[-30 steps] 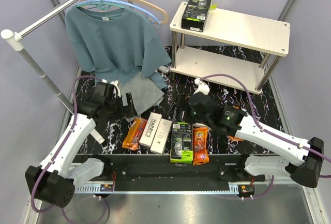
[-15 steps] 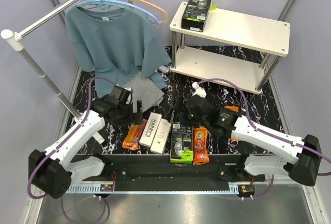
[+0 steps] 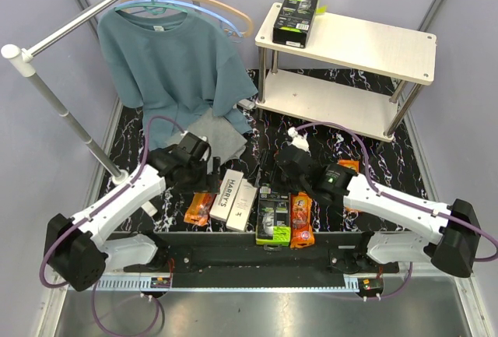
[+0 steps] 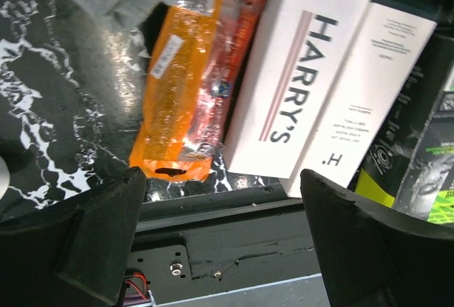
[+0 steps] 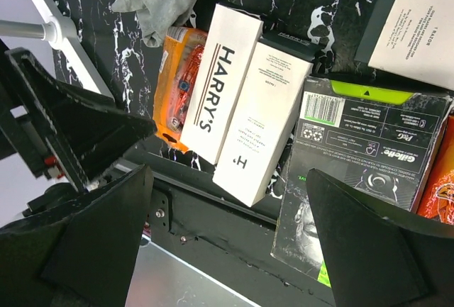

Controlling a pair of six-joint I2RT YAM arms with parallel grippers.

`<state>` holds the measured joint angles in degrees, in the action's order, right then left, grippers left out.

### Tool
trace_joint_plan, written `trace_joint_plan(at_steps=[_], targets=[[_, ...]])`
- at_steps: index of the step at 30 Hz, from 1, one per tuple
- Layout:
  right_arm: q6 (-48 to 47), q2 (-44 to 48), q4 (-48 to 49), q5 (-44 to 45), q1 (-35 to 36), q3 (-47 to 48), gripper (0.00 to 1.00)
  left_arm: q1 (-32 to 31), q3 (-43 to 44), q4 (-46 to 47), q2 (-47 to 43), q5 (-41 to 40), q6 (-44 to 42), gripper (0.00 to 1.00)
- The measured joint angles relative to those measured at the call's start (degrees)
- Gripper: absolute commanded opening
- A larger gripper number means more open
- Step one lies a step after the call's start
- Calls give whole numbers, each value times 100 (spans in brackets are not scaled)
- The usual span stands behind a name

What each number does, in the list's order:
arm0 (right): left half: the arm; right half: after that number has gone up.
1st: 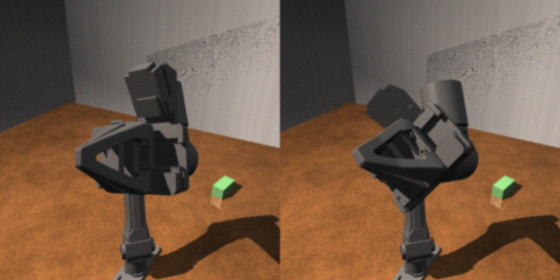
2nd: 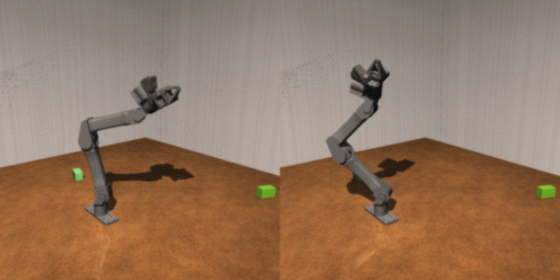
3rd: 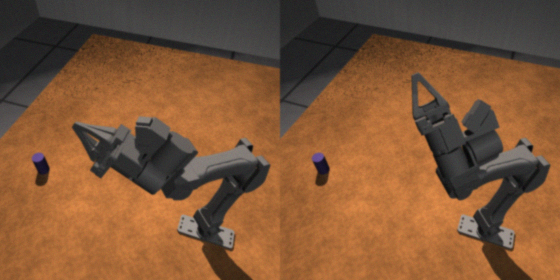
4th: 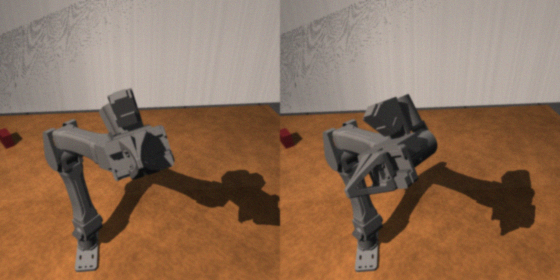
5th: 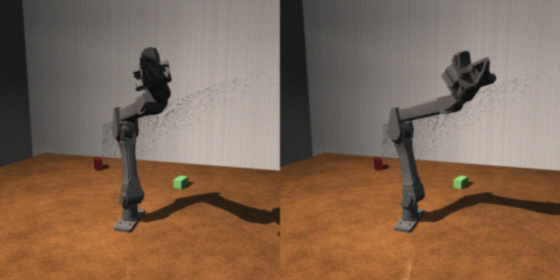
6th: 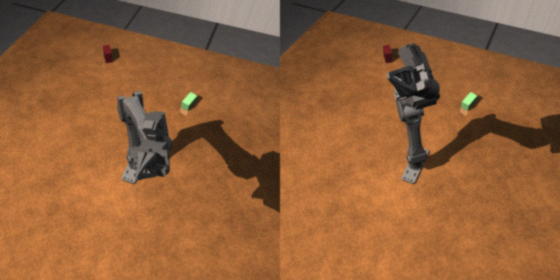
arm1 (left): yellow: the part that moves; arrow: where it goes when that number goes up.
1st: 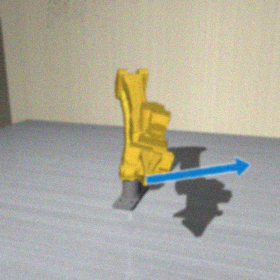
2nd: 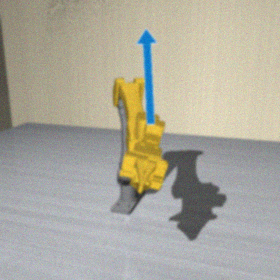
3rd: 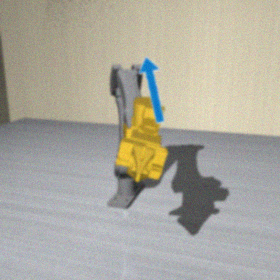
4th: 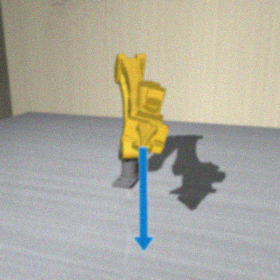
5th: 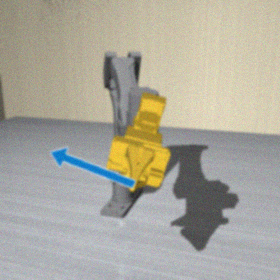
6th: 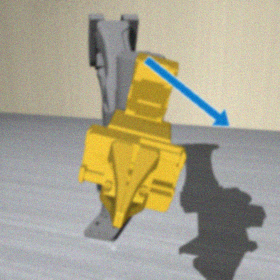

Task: Place and organize the shaving razors onto the shelf

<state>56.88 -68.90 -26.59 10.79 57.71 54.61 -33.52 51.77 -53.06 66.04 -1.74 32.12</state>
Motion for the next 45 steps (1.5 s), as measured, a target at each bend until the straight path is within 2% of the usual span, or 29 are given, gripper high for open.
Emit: trace_joint_plan(at_steps=[9, 13, 20, 25, 29, 45], targets=[[313, -131, -354, 28, 0, -28, 100, -1047, 330, 431, 601, 155, 345, 95], [557, -136, -654, 59, 0, -138, 99, -1331, 350, 870, 841, 592, 584, 95], [1115, 658, -1250, 199, 0, -780, 90, -1419, -109, 2240, 859, 1565, 1189, 95], [1403, 1119, -1419, 205, 0, -1045, 88, -1558, -240, 2645, 883, 1818, 1449, 95], [1513, 1056, -1423, 160, 0, -1211, 83, -1657, -240, 2957, 1073, 1912, 1602, 94], [1652, 518, -621, -321, 0, -1873, 77, -1814, -428, 3560, 1991, 2074, 2208, 93]])
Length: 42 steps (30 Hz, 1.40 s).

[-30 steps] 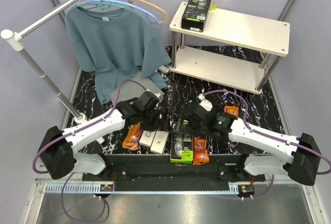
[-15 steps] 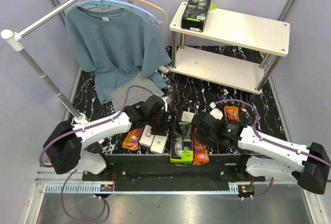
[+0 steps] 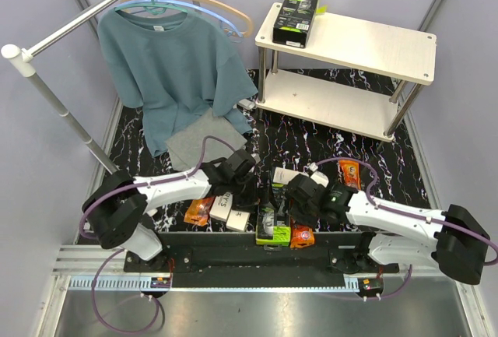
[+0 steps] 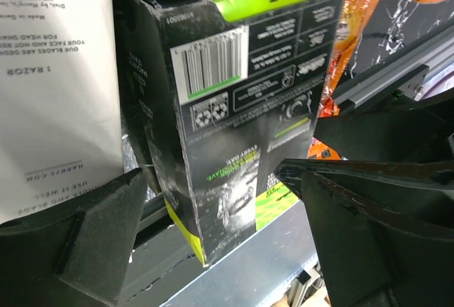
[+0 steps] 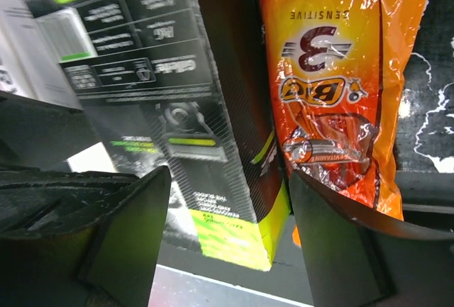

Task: Place and organize the shaving razors onto the shelf

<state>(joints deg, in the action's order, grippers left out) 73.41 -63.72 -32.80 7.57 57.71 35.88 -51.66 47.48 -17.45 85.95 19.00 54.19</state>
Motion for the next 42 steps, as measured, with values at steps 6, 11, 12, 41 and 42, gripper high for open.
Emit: trace_joint_plan(at_steps=[6, 11, 12, 41, 42], targets=[[20, -232, 293, -125, -20, -177, 76, -24, -2, 133, 249, 74, 140, 93], [22, -302, 304, -166, -46, -177, 75, -24, 2, 162, 341, 94, 190, 93], [22, -310, 304, -173, -50, -177, 75, -24, 4, 162, 367, 87, 203, 93], [-400, -1285, -603, -66, 439, 951, 61, -614, -466, 103, -68, -433, 638, 63], [-400, -1296, -599, -52, 470, 960, 61, -625, -490, 92, -105, -452, 638, 63]])
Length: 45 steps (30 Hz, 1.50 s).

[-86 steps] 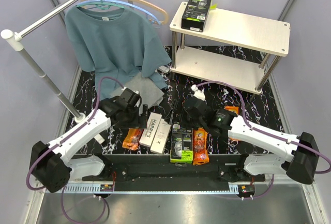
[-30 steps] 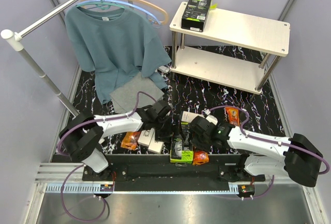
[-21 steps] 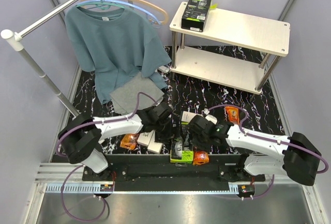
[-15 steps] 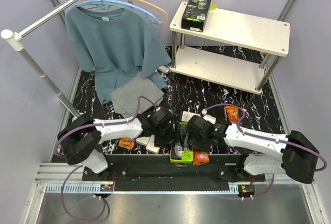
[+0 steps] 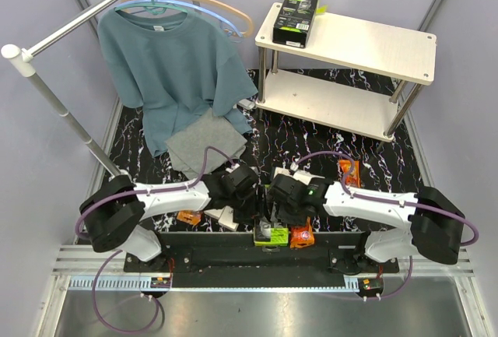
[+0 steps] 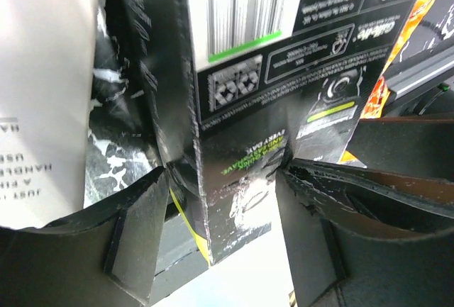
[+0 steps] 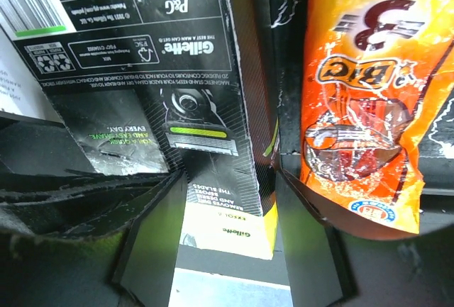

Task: Place and organize the shaving razors onto the shelf

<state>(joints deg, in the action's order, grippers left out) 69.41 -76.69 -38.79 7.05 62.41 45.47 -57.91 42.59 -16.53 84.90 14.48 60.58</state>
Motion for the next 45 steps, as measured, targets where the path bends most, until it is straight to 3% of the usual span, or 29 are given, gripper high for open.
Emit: trace_joint_plan(at_steps=[13, 22, 28, 32, 35, 39, 45], targets=[[190, -39, 535, 192, 632, -2, 61, -721, -264, -739, -706, -420, 55, 63], [533, 256, 977, -70, 789, -151, 61, -857, -476, -1373, -1657, -688, 208, 65], [616, 461, 935, -232, 863, -160, 61, -898, -308, -1674, -1725, -684, 201, 66], [658, 466, 925, -365, 866, -205, 64, -901, -254, -1733, -1722, -640, 201, 69], [776, 472, 1034, -525, 870, -400, 67, -922, -258, -1696, -1722, -588, 229, 78], [1082, 592, 1458, -636, 881, -920, 78, -973, -385, -1552, -1823, -577, 341, 87], [1453, 1080, 2146, -551, 896, -1543, 86, -977, -627, -1379, -2221, -673, 533, 89]])
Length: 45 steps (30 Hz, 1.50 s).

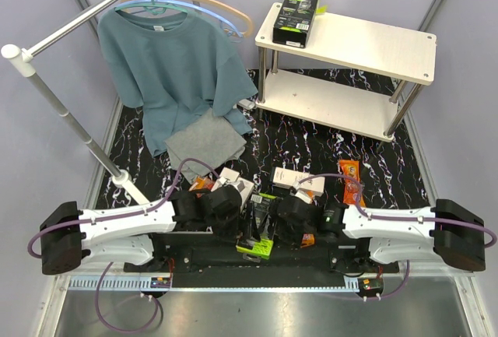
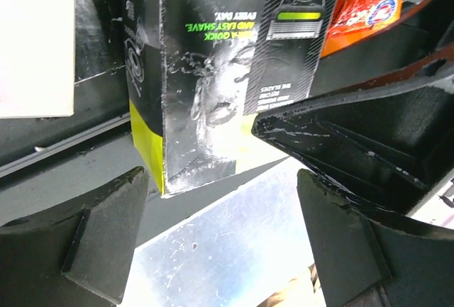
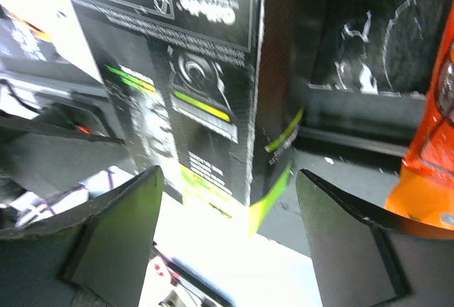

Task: Place and organize the shaving razors onto the shelf

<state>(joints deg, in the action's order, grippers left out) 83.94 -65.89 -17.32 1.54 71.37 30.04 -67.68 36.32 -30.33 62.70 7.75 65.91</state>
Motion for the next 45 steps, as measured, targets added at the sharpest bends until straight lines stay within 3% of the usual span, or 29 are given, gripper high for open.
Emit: trace_joint_plan(at_steps=[8, 16, 34, 45], targets=[[247, 83, 769, 369, 22, -439, 83, 0, -7, 114, 33, -48, 13, 89], [544, -190, 758, 811, 26, -409, 83, 0, -7, 179, 44, -50, -50, 89], [573, -1950, 435, 885, 109, 1032, 83, 13, 7, -520, 0, -376, -330, 90], [822, -2149, 393, 977, 247, 1215, 95, 7, 50, -761, -2, -474, -352, 90]])
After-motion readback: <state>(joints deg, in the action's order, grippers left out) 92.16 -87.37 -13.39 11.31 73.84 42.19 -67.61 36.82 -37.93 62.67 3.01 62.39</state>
